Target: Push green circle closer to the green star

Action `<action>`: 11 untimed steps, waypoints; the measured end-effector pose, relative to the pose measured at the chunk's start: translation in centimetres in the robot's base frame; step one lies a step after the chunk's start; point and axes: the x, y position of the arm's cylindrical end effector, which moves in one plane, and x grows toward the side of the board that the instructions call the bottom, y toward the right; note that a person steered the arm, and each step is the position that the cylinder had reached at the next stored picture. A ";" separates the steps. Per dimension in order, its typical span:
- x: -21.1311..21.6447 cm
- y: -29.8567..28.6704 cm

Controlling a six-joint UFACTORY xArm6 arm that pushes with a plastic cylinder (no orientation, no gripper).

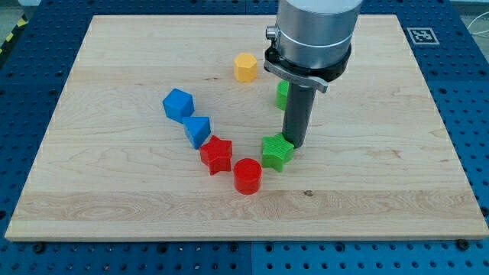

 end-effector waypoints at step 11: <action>-12.5 -1.0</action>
